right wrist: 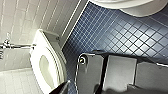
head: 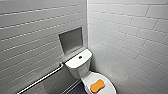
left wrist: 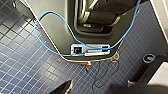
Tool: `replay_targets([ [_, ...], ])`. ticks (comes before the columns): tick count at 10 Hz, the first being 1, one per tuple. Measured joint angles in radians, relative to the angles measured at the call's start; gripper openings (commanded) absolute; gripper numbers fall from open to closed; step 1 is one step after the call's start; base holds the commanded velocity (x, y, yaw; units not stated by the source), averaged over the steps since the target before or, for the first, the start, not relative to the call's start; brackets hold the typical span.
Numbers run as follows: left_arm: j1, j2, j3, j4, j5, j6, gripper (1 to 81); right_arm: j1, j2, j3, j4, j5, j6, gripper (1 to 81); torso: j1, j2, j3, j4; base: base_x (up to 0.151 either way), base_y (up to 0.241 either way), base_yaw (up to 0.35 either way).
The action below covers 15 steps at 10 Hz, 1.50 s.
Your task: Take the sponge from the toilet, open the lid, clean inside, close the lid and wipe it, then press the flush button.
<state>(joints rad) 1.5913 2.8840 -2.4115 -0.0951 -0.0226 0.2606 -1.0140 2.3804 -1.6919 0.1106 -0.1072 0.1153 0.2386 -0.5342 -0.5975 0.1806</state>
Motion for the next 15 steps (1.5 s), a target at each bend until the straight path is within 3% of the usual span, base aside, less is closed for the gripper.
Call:
replay_targets([
  [7, 0.023, 0.059, -0.05, 0.0, 0.0, 0.0, 81.1, 0.186, 0.158, -0.147, 0.0, -0.128, 0.096, 81.1, 0.161, -0.256, -0.007, 0.0, 0.0, 0.0, 0.0],
  [12, 0.05, 0.12, -0.132, 0.0, -0.003, 0.0, 81.1, 0.261, 0.272, -0.256, 0.0, -0.175, 0.123, 81.1, 0.276, -0.439, -0.105, 0.0, 0.0, 0.0, 0.0],
  [15, 0.047, 0.121, -0.134, 0.0, -0.005, 0.0, 81.1, 0.311, 0.271, -0.268, 0.0, -0.18, 0.227, 81.1, 0.344, -0.547, -0.189, 0.0, 0.0, 0.0, 0.0],
])
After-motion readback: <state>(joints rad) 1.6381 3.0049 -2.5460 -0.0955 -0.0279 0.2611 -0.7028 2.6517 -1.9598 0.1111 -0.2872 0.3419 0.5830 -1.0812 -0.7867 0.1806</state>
